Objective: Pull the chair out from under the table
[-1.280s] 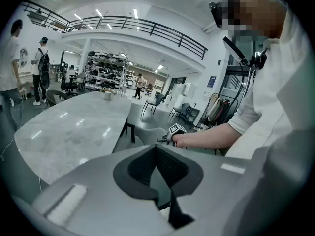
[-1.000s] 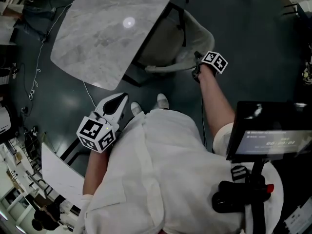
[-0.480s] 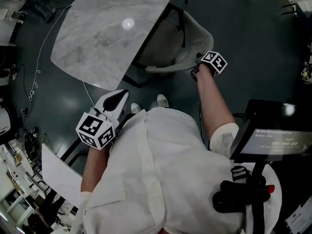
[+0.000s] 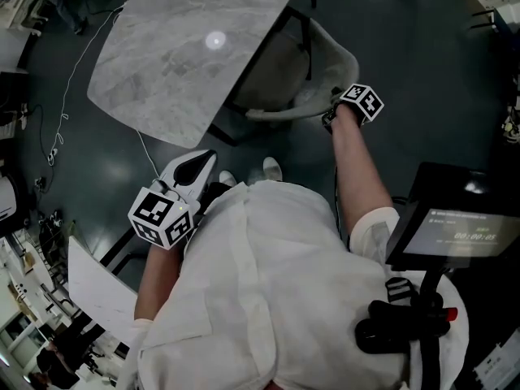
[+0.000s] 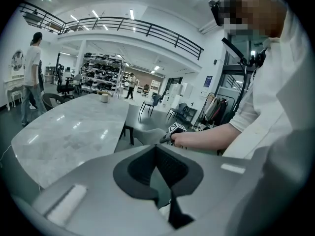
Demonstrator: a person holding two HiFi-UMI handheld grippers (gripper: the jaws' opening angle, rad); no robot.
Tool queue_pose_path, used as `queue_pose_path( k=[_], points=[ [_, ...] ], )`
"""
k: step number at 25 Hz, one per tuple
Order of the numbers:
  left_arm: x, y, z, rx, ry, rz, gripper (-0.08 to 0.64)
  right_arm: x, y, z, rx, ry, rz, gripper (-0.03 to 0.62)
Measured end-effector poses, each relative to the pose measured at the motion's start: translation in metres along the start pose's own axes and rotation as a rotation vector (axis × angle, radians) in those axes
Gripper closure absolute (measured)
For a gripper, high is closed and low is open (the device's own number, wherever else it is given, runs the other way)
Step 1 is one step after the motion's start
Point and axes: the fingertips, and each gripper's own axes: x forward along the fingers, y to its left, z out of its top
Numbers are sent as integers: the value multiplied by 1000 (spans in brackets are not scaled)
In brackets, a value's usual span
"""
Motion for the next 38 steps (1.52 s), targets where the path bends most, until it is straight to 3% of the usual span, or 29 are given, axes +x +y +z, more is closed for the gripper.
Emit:
queue_pose_path(
  k=[10, 27, 38],
  points=[
    [9, 11, -3, 7, -2, -24, 552, -9, -35, 19, 5, -15, -33, 506],
    [33, -31, 12, 84, 41, -159, 552, -78, -114, 31, 15, -33, -72, 512],
    [54, -47, 1, 130, 72, -226, 552, -99, -176, 32, 13, -37, -97, 515]
  ],
)
